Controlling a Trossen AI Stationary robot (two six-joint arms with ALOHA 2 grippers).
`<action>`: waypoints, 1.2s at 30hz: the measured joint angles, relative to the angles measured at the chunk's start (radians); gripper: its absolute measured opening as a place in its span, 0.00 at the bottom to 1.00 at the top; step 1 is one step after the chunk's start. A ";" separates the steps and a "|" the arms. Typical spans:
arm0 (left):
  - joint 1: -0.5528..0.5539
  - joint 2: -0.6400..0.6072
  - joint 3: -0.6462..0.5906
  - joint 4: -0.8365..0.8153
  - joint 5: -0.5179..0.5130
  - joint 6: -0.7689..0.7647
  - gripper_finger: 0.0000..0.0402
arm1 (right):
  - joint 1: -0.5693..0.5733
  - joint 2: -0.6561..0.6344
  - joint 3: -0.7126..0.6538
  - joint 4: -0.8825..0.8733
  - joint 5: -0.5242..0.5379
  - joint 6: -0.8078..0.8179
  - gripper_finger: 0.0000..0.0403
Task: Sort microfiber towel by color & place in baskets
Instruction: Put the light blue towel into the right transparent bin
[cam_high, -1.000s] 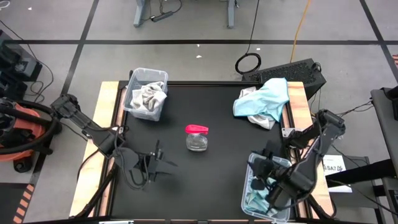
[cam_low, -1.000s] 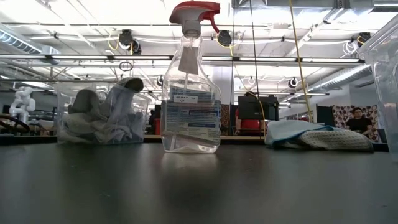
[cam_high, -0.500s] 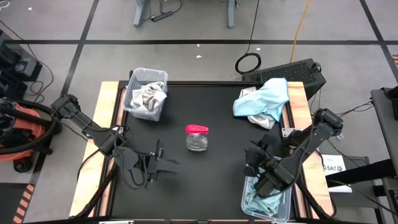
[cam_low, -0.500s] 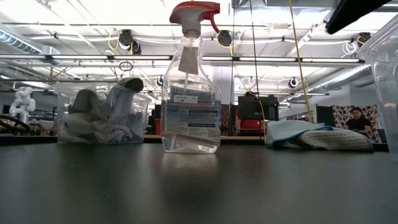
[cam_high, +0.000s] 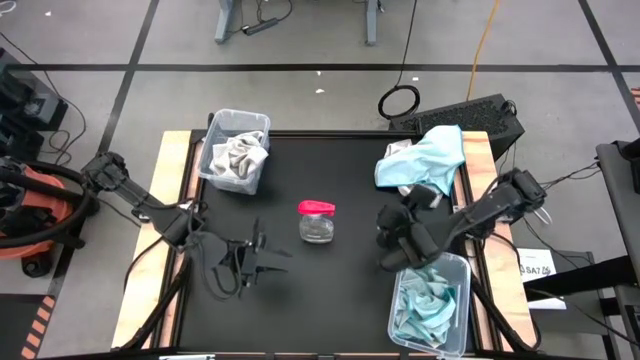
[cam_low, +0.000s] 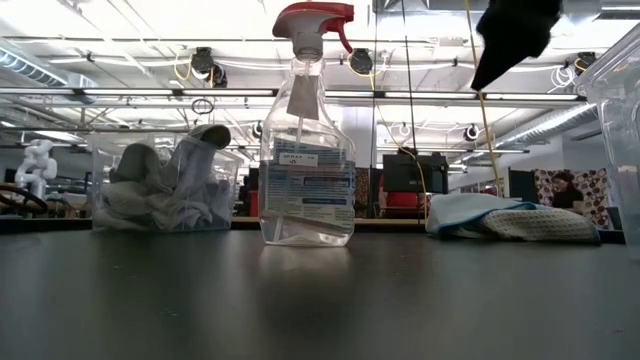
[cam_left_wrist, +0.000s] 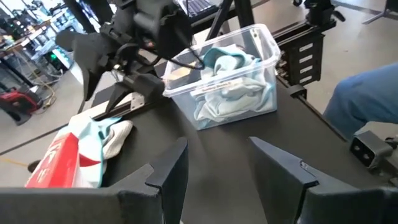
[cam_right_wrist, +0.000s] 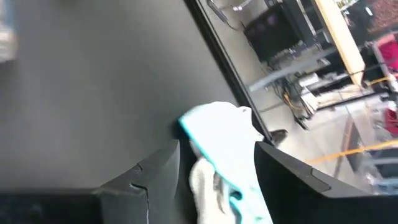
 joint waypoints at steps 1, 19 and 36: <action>0.006 0.001 0.000 0.000 0.000 0.000 0.43 | -0.024 0.000 0.000 0.000 0.000 -0.016 0.49; 0.094 0.081 0.000 -0.004 0.001 0.016 0.43 | -0.423 -0.022 -0.138 0.242 -0.135 -0.453 0.49; 0.209 0.088 0.000 0.006 0.006 0.024 0.43 | -0.799 -0.420 -0.491 0.693 -0.423 -0.813 0.49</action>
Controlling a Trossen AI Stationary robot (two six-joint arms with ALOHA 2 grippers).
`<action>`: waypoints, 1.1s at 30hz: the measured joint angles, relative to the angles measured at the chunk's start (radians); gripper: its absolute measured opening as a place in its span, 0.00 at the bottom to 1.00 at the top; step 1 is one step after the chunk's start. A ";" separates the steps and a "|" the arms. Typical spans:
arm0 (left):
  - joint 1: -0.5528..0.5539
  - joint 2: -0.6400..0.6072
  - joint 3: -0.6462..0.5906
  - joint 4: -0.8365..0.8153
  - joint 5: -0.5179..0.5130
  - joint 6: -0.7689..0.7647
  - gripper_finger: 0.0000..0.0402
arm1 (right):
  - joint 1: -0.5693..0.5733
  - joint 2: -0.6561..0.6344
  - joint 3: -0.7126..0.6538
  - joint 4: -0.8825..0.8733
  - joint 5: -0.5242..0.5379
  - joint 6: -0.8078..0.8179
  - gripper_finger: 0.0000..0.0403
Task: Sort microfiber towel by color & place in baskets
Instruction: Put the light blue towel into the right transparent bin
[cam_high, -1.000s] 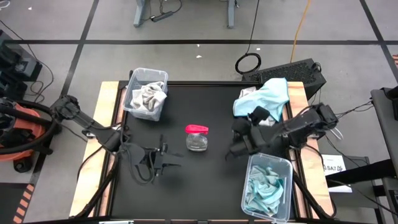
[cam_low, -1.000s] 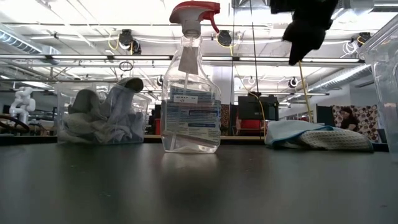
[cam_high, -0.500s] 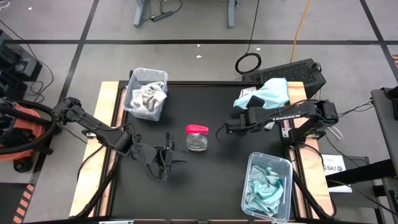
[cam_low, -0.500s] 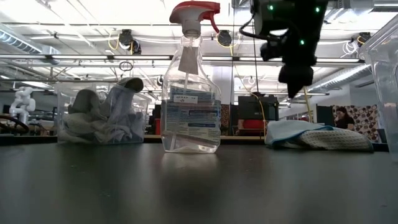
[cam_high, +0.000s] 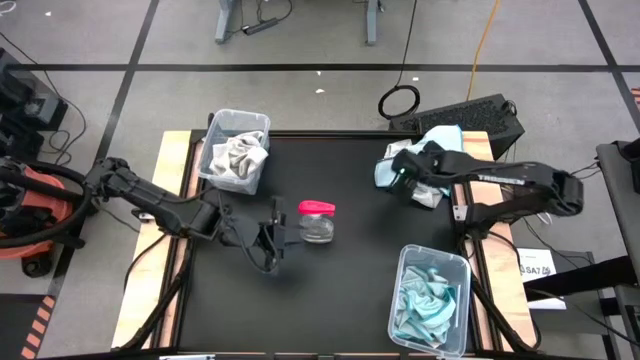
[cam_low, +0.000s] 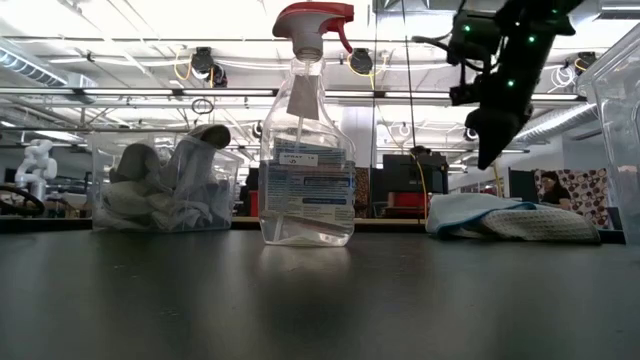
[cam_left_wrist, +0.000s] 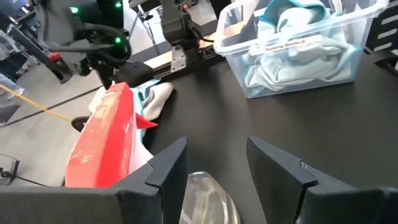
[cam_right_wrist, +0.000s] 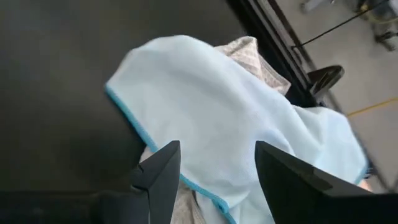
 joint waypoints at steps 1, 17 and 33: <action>0.005 0.000 0.000 0.003 0.007 0.000 0.43 | -0.028 -0.015 -0.012 0.017 -0.026 -0.011 0.49; 0.028 0.000 0.000 0.001 0.060 -0.008 0.43 | -0.330 -0.022 -0.060 0.200 -0.309 -0.177 0.49; 0.028 0.000 0.000 0.000 0.062 -0.009 0.43 | -0.387 0.126 -0.060 0.245 -0.302 -0.199 0.48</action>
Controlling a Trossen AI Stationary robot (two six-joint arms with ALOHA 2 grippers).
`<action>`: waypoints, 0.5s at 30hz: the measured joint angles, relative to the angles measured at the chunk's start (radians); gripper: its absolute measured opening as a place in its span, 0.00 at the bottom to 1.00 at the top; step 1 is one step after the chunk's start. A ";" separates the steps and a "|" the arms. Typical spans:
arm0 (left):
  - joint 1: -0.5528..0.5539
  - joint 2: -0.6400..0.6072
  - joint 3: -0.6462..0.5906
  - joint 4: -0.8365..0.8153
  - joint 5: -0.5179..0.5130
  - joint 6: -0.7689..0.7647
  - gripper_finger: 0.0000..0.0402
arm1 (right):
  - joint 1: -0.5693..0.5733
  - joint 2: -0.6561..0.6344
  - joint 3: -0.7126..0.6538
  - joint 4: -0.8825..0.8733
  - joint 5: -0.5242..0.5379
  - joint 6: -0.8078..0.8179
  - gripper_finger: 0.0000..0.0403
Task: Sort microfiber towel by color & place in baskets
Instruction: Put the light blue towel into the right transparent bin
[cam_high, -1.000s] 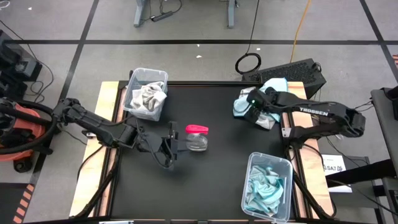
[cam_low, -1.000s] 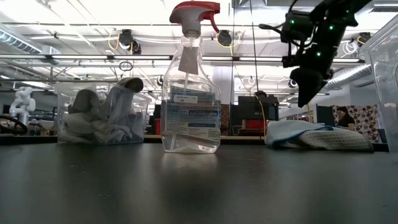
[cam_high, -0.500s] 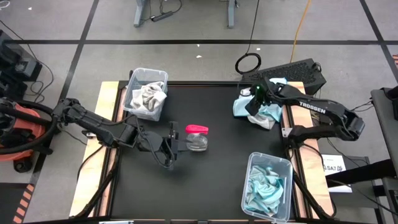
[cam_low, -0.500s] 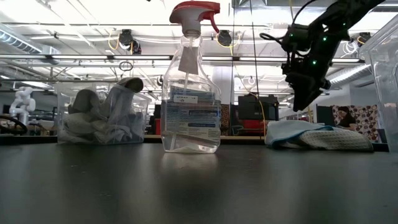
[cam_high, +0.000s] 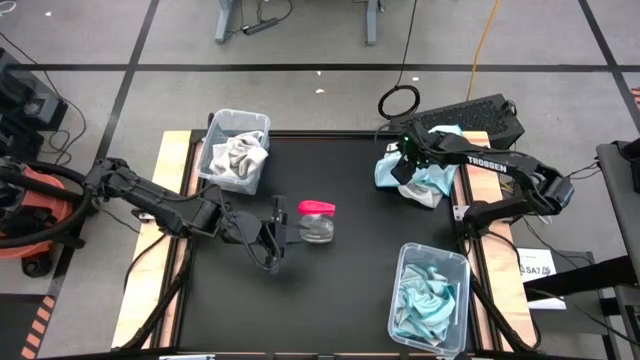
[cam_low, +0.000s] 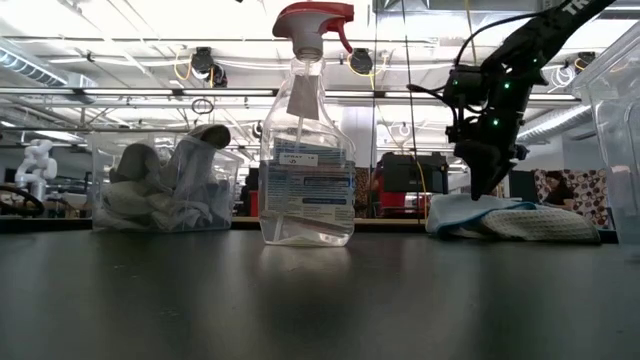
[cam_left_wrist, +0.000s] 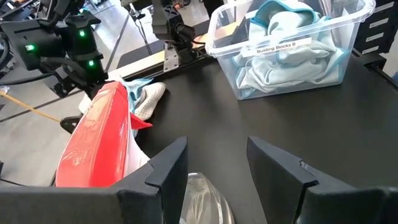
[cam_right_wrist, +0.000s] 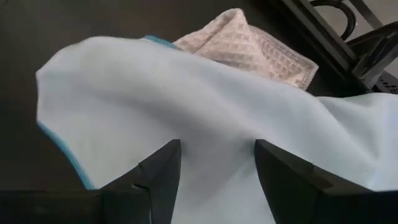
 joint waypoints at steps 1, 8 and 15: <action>0.000 0.000 0.000 -0.001 0.000 0.000 0.43 | 0.000 0.000 0.000 0.000 0.000 -0.001 0.47; 0.000 0.000 0.000 -0.002 0.000 0.000 0.43 | 0.000 -0.001 0.000 -0.002 -0.002 0.002 0.27; 0.000 0.000 0.000 -0.002 0.000 -0.001 0.43 | 0.001 -0.001 0.000 -0.017 -0.003 0.003 0.02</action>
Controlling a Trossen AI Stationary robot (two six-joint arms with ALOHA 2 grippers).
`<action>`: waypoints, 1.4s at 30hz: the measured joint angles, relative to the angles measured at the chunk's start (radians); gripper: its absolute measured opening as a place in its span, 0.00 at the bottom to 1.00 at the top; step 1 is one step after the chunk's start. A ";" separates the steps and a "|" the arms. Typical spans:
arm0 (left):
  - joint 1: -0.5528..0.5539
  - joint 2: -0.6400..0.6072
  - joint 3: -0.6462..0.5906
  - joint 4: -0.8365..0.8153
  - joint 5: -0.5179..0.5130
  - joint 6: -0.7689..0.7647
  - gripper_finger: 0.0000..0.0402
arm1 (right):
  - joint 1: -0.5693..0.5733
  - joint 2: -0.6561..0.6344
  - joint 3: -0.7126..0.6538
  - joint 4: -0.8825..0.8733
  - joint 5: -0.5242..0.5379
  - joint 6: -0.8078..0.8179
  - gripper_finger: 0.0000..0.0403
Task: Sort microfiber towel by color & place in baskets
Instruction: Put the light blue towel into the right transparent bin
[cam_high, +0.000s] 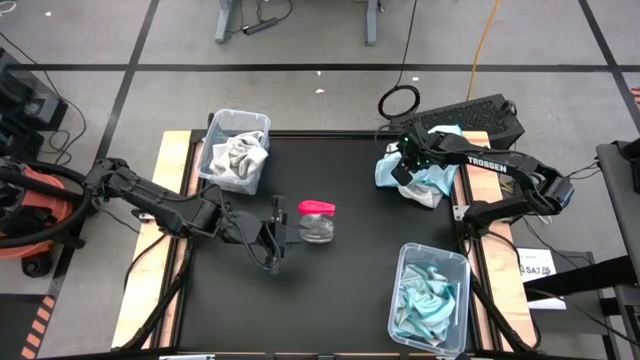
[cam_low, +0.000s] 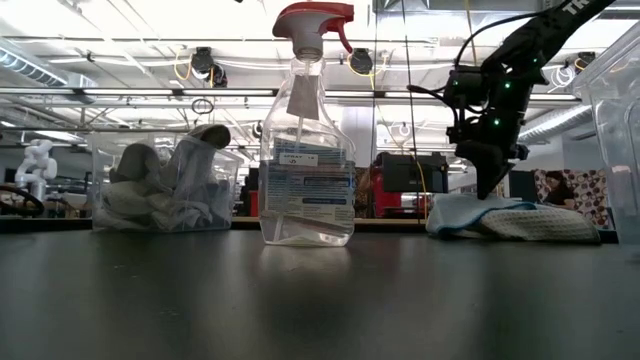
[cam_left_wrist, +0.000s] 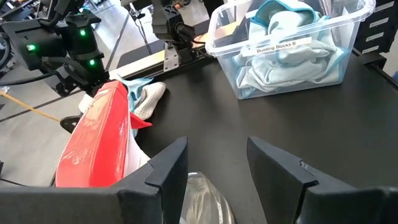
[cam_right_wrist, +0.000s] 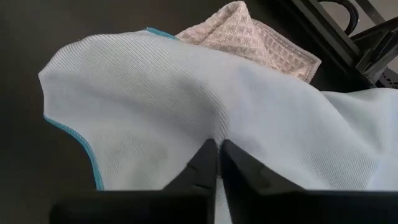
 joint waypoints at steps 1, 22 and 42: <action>0.000 0.000 0.000 0.000 0.000 0.000 0.43 | 0.000 0.000 0.000 0.000 0.000 0.000 0.02; 0.000 0.000 0.000 0.004 0.000 -0.002 0.43 | 0.002 -0.308 0.000 -0.049 -0.083 0.034 0.00; 0.000 0.000 0.000 0.007 0.000 -0.001 0.43 | 0.071 -0.701 0.131 -0.006 -0.291 0.056 0.00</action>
